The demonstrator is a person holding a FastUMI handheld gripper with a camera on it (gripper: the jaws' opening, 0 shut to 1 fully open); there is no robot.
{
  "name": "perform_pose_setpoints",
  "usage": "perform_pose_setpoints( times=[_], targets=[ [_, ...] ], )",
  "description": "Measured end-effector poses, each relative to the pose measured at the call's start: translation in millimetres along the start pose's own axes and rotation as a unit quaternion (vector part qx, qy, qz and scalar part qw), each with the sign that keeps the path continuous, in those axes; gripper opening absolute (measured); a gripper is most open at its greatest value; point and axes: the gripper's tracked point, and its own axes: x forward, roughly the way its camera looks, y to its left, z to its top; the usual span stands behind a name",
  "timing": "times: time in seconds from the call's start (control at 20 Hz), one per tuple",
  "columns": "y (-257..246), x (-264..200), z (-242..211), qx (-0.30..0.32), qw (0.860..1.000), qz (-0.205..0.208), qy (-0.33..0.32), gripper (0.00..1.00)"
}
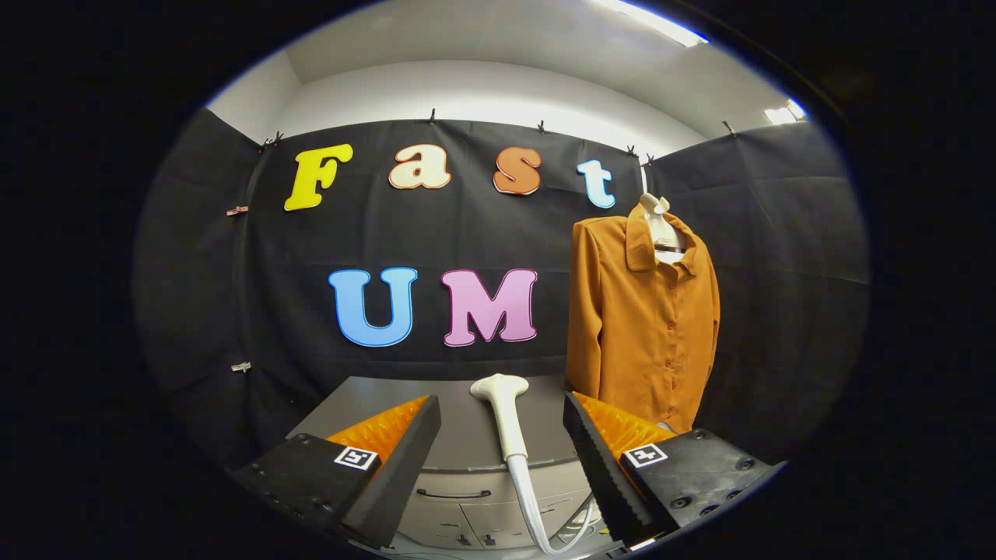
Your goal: Iron the clothes twice with a garment steamer, once on the left side and once on the right side.
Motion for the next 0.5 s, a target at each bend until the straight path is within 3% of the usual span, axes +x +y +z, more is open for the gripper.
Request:
perform_pose_setpoints(
  times=[0.5],
  targets=[
    [-4.2, 134.1, -56.2, -0.004, 0.996, 0.035, 0.087, 0.99]
  ],
)
